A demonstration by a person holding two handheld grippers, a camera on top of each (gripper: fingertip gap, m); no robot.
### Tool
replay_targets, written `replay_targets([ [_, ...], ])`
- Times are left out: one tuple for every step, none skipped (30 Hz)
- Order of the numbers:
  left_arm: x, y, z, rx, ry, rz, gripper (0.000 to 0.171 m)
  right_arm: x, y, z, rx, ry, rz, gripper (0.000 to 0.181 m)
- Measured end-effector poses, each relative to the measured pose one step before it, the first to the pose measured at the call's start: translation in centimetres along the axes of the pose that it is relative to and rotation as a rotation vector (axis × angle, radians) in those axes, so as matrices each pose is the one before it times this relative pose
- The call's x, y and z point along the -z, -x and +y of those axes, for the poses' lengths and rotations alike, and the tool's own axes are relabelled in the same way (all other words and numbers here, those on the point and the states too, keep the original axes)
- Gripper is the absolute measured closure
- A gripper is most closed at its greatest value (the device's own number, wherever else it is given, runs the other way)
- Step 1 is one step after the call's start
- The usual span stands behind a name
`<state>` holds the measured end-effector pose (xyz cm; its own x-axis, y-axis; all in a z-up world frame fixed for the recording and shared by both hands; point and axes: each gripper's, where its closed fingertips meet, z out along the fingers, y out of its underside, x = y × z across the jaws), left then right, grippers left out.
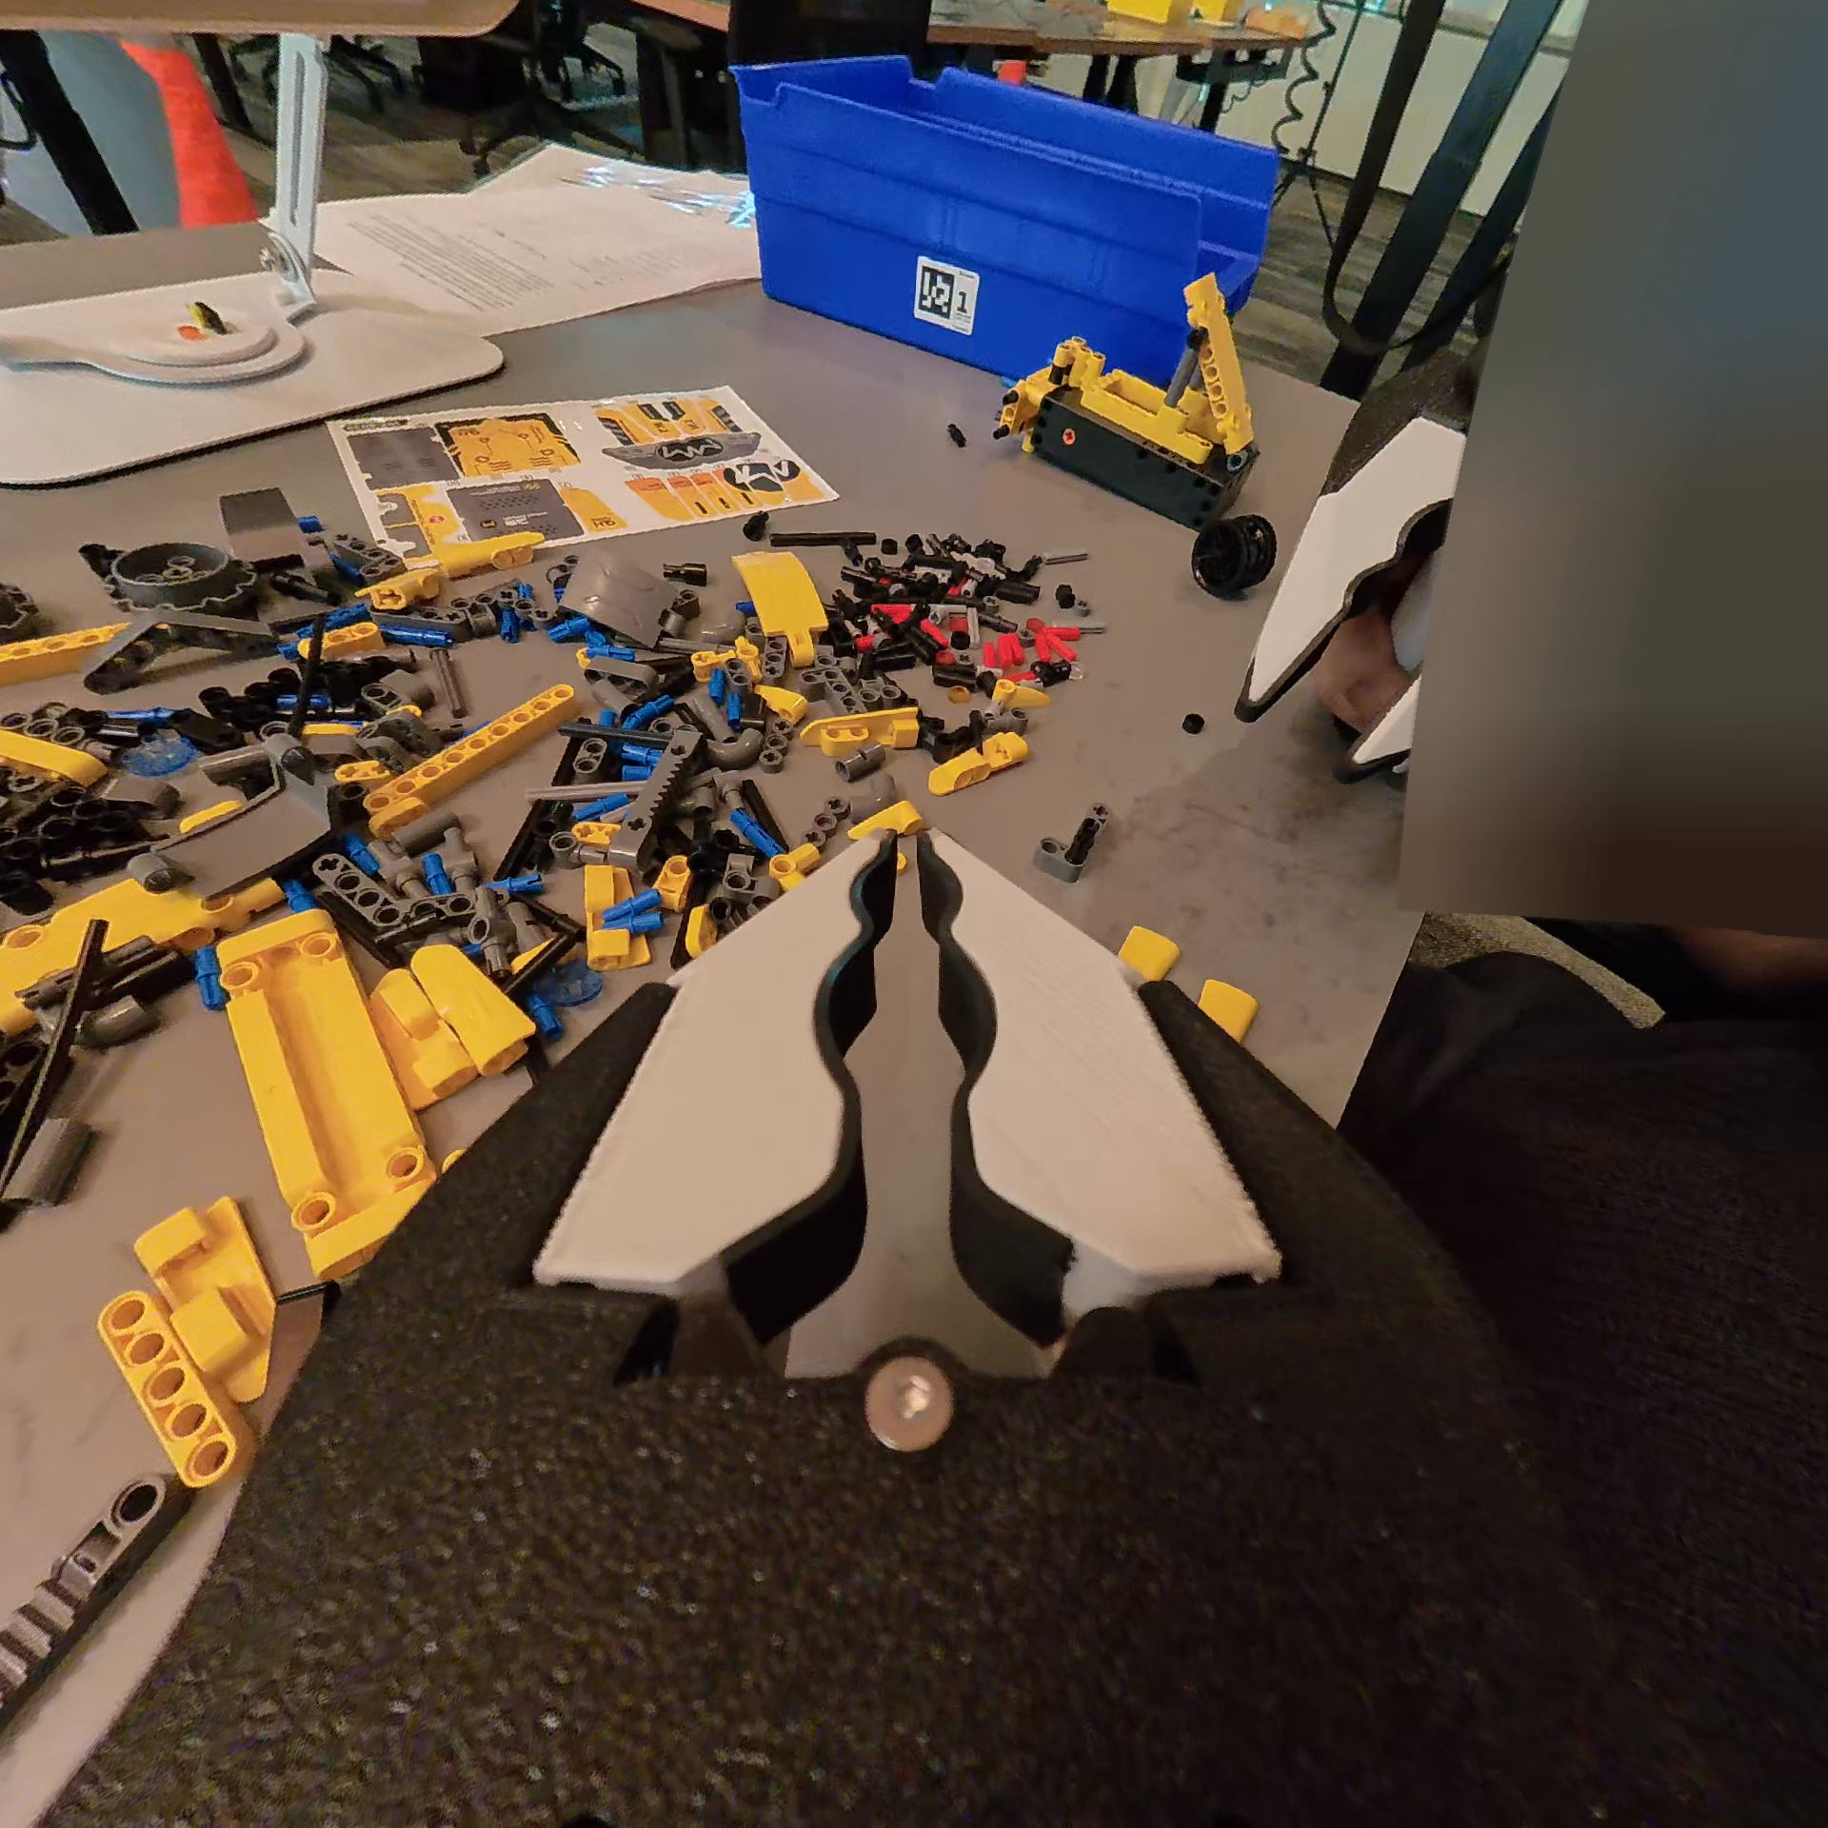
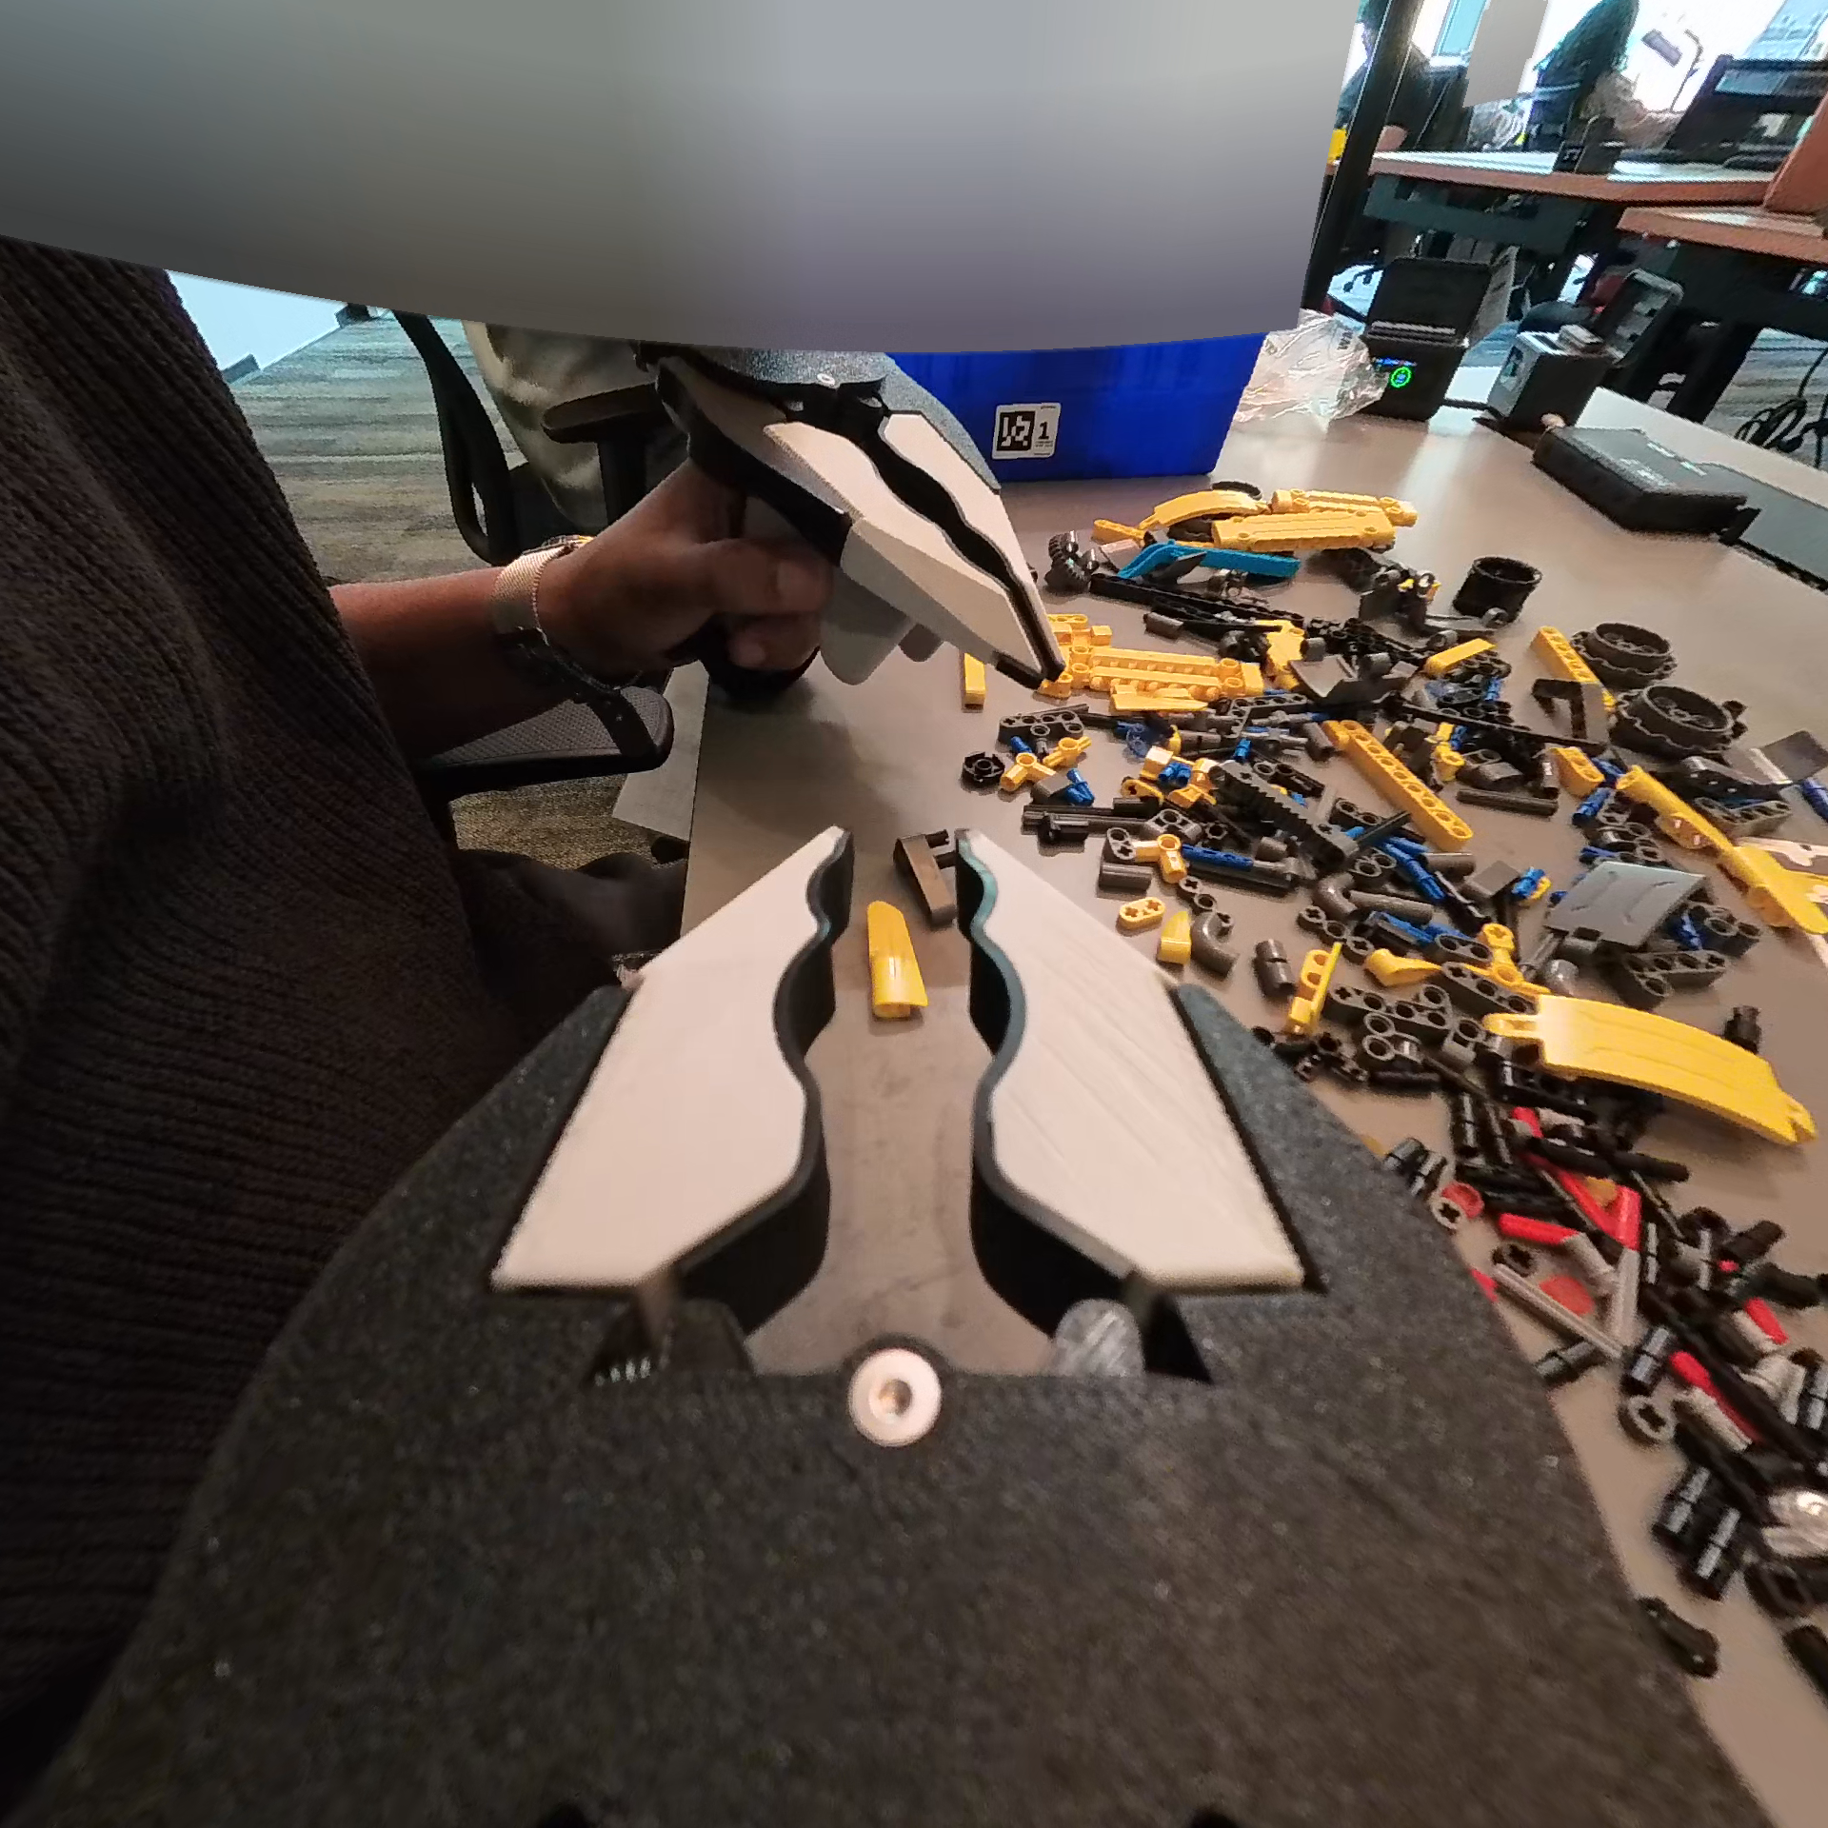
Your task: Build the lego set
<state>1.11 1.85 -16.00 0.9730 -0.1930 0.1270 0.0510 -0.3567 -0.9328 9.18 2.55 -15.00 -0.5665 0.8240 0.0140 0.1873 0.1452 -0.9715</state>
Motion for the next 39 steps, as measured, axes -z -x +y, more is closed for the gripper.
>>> replay_targets([
  [0.003,0.004,0.002,0.0002,0.00016,0.0003,0.168,0.013,-0.001,-0.008,-0.0006,-0.0009,-0.0004,0.161],
  [-0.011,-0.008,0.003,-0.0007,0.00042,-0.0003,0.168,-0.003,0.006,-0.005,-0.0002,-0.0004,-0.0003,0.161],
  [0.001,-0.002,0.012,-0.0012,0.00076,-0.0006,0.168,0.002,0.003,0.003,0.0002,0.0002,-0.0003,0.161],
  [-0.017,0.001,0.021,-0.0011,0.00124,-0.0005,0.168,-0.005,0.018,0.009,0.0008,0.0009,-0.0006,0.161],
  [-0.023,-0.013,0.012,-0.0009,0.00154,-0.0003,0.168,-0.013,0.043,0.012,0.0020,0.0013,-0.0018,0.161],
  [-0.015,-0.007,0.025,-0.0008,0.00159,-0.0002,0.168,-0.016,0.097,0.020,0.0039,0.0012,-0.0040,0.161],
  [-0.013,0.001,0.009,-0.0006,0.00113,-0.0002,0.168,-0.027,0.211,0.003,0.0072,0.0009,-0.0100,0.160],
  [-0.004,-0.003,0.014,-0.0007,0.00028,-0.0001,0.168,-0.035,0.279,0.023,0.0104,0.0021,-0.0128,0.160],
  [-0.003,-0.007,-0.001,-0.0003,-0.00007,-0.0001,0.168,-0.054,0.181,0.059,0.0108,0.0047,-0.0052,0.160],
  [-0.006,0.008,-0.002,0.0002,0.00011,0.0002,0.168,-0.084,0.091,0.101,0.0098,0.0081,0.0008,0.160],
  [-0.011,-0.005,0.008,0.0003,0.00018,0.0004,0.168,-0.125,0.119,0.146,0.0101,0.0122,-0.0007,0.160],
  [0.001,-0.016,0.002,-0.0003,0.00016,0.0013,0.168,-0.174,0.193,0.202,0.0131,0.0161,-0.0042,0.158],
  [-0.009,-0.036,0.002,-0.0013,0.00037,0.0027,0.168,-0.226,0.245,0.263,0.0175,0.0210,-0.0049,0.155],
  [-0.025,-0.069,0.025,-0.0020,0.00180,0.0044,0.168,-0.281,0.222,0.335,0.0196,0.0266,-0.0020,0.153],
  [-0.053,-0.110,0.057,-0.0030,0.00440,0.0064,0.168,-0.335,0.214,0.398,0.0205,0.0322,0.0005,0.153],
  [-0.071,-0.183,0.075,-0.0062,0.00611,0.0101,0.168,-0.404,0.175,0.478,0.0225,0.0391,0.0044,0.153],
  [-0.106,-0.230,0.093,-0.0090,0.00845,0.0115,0.168,-0.474,0.188,0.585,0.0261,0.0463,0.0059,0.153],
  [-0.115,-0.209,0.129,-0.0102,0.01073,0.0083,0.168,-0.528,0.234,0.644,0.0302,0.0516,0.0057,0.153],
  [-0.142,-0.183,0.137,-0.0119,0.01154,0.0050,0.168,-0.537,0.220,0.649,0.0321,0.0533,0.0083,0.153],
  [-0.133,-0.201,0.140,-0.0137,0.01156,0.0049,0.168,-0.528,0.225,0.638,0.0306,0.0520,0.0071,0.153],
  [-0.125,-0.203,0.122,-0.0141,0.01105,0.0051,0.168,-0.466,0.204,0.537,0.0257,0.0449,0.0043,0.154],
  [-0.107,-0.167,0.121,-0.0126,0.00980,0.0027,0.168,-0.216,0.197,0.074,0.0137,0.0134,-0.0008,0.159],
  [-0.090,-0.128,0.088,-0.0107,0.00766,0.0013,0.168,-0.027,0.125,-0.123,0.0059,-0.0038,-0.0018,0.160],
  [-0.066,-0.109,0.057,-0.0085,0.00519,0.0009,0.168,0.028,0.013,-0.057,0.0007,-0.0036,0.0004,0.160],
  [-0.031,-0.058,0.030,-0.0055,0.00269,0.0006,0.168,0.034,-0.026,-0.040,-0.0031,-0.0028,-0.0006,0.160],
  [-0.003,-0.054,0.005,-0.0026,0.00040,0.0015,0.168,0.010,-0.019,0.003,-0.0034,-0.0002,-0.0013,0.160],
  [0.012,-0.053,-0.029,-0.0003,-0.00213,0.0048,0.168,-0.039,-0.016,0.049,-0.0012,0.0041,0.0005,0.160],
  [0.039,-0.068,-0.052,0.0017,-0.00427,0.0070,0.168,-0.068,-0.001,0.089,0.0014,0.0072,0.0011,0.159],
  [0.057,-0.010,-0.063,0.0047,-0.00565,0.0051,0.168,-0.035,0.005,0.018,-0.0003,0.0024,-0.0002,0.159],
  [0.074,0.032,-0.070,0.0075,-0.00662,0.0038,0.168,0.002,0.030,-0.001,-0.0033,-0.0003,-0.0053,0.159],
  [0.071,0.035,-0.078,0.0085,-0.00686,0.0048,0.168,0.005,0.070,-0.006,-0.0079,-0.0001,-0.0123,0.159],
  [0.070,0.024,-0.077,0.0082,-0.00663,0.0049,0.168,0.002,0.085,-0.006,-0.0136,-0.0006,-0.0182,0.159],
  [0.070,0.042,-0.074,0.0074,-0.00627,0.0034,0.168,0.012,0.074,-0.007,-0.0167,-0.0016,-0.0204,0.159],
  [0.061,0.039,-0.070,0.0056,-0.00574,0.0018,0.168,0.028,0.060,-0.029,-0.0165,-0.0023,-0.0182,0.159],
  [0.057,0.009,-0.057,0.0024,-0.00488,0.0012,0.168,0.019,0.029,-0.015,-0.0142,-0.0018,-0.0132,0.159],
  [0.034,-0.001,-0.036,-0.0002,-0.00362,-0.0006,0.168,0.017,-0.015,0.000,-0.0101,-0.0004,-0.0068,0.159],
  [0.025,0.007,-0.031,-0.0014,-0.00199,-0.0015,0.168,-0.002,-0.014,0.006,-0.0042,0.0007,-0.0015,0.159],
  [0.001,-0.009,0.000,-0.0021,-0.00046,-0.0015,0.168,0.007,0.026,0.010,0.0013,0.0003,0.0011,0.159],
  [-0.007,0.000,0.010,-0.0024,0.00080,-0.0015,0.168,0.035,0.084,0.011,0.0015,-0.0002,-0.0013,0.159],
])
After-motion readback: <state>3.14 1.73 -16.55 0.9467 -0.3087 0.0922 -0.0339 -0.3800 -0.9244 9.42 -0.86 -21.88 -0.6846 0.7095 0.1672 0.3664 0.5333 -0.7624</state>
